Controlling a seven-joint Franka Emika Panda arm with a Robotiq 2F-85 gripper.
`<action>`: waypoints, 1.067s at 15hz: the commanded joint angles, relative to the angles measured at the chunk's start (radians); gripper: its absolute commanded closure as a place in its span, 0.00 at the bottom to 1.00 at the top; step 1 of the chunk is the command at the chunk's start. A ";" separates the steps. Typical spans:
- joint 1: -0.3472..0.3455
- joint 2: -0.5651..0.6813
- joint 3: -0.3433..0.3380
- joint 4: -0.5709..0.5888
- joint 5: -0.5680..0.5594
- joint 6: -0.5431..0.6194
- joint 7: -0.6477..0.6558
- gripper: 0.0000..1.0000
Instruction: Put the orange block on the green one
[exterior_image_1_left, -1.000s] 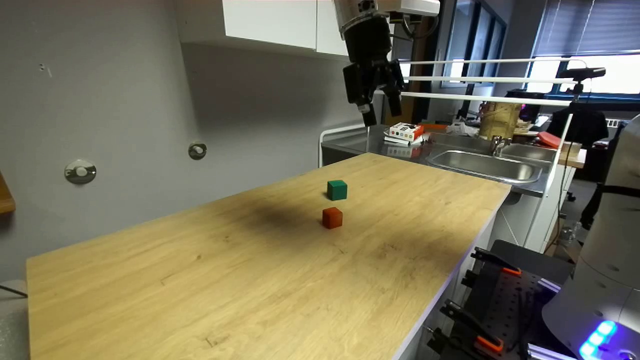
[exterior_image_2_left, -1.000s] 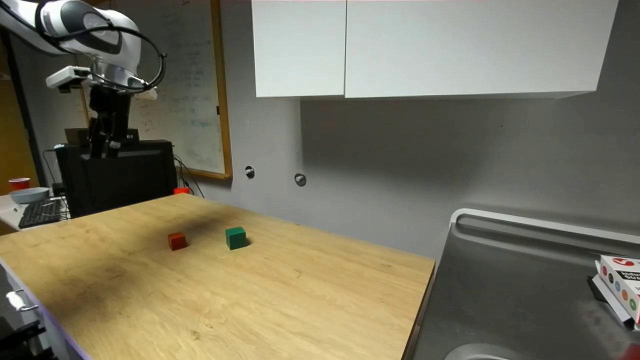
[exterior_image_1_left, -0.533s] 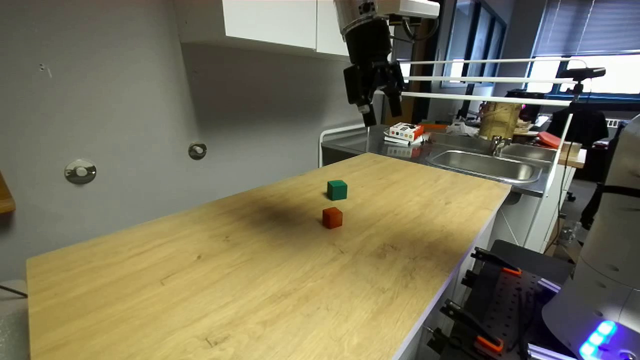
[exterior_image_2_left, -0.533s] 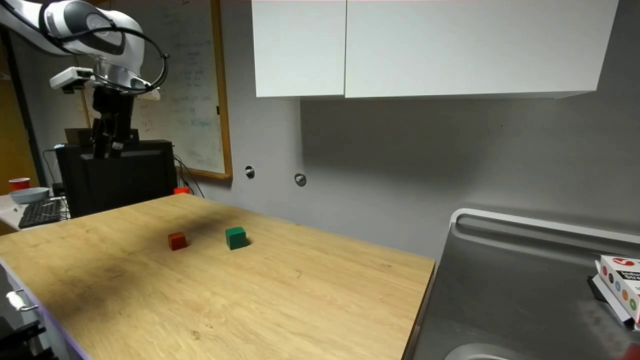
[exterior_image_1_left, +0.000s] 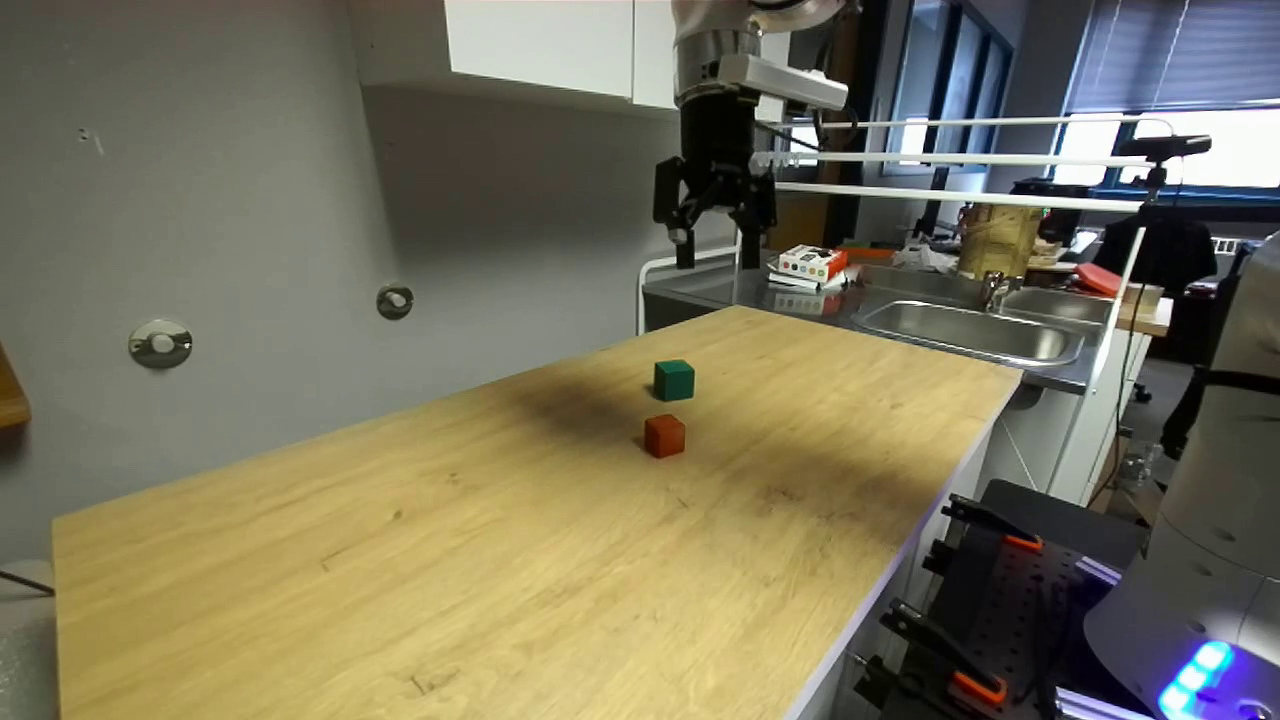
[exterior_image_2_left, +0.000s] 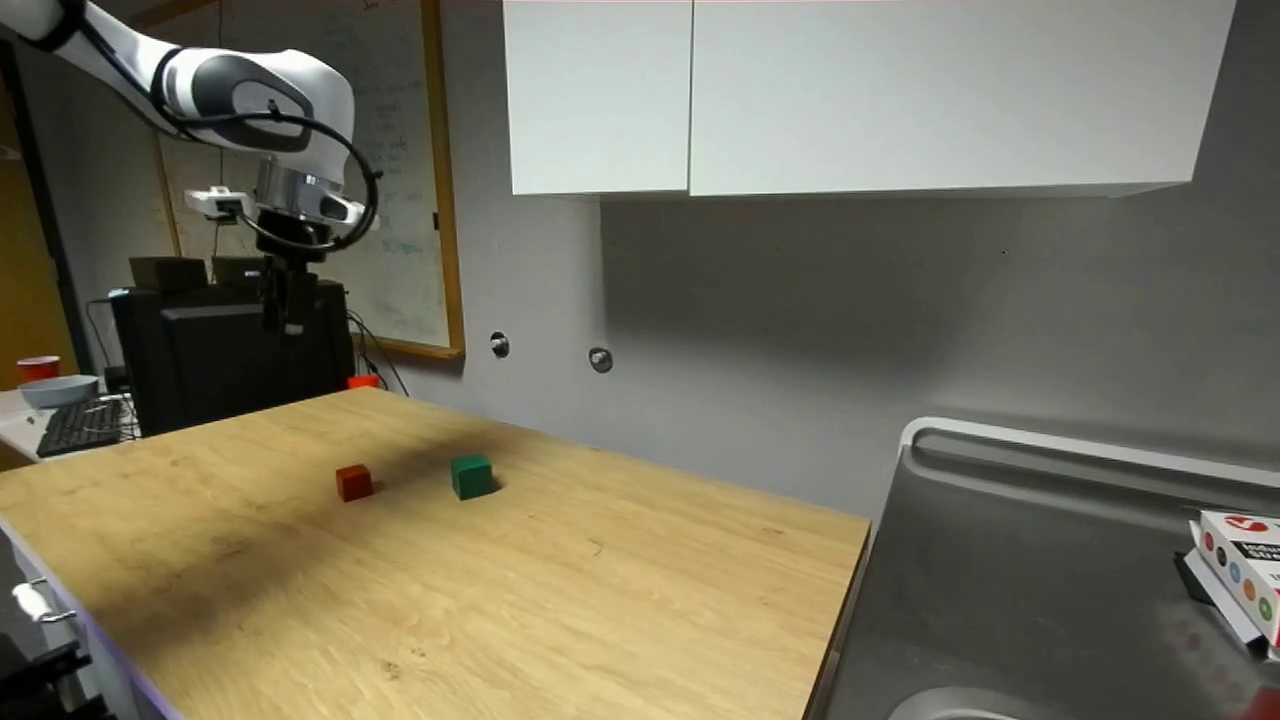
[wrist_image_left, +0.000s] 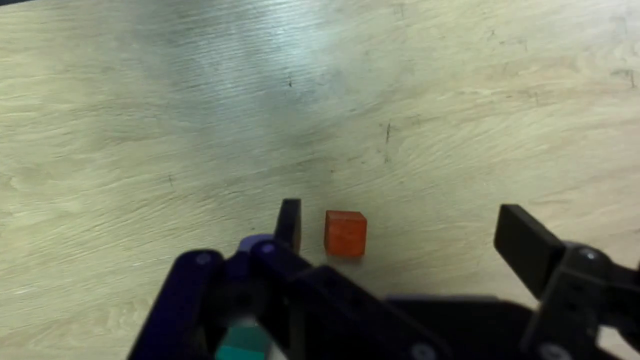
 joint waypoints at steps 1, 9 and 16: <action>-0.010 0.070 -0.027 0.001 0.063 0.088 -0.008 0.00; -0.005 0.270 -0.039 0.031 0.061 0.190 0.044 0.00; 0.017 0.480 -0.042 0.158 0.044 0.169 0.078 0.00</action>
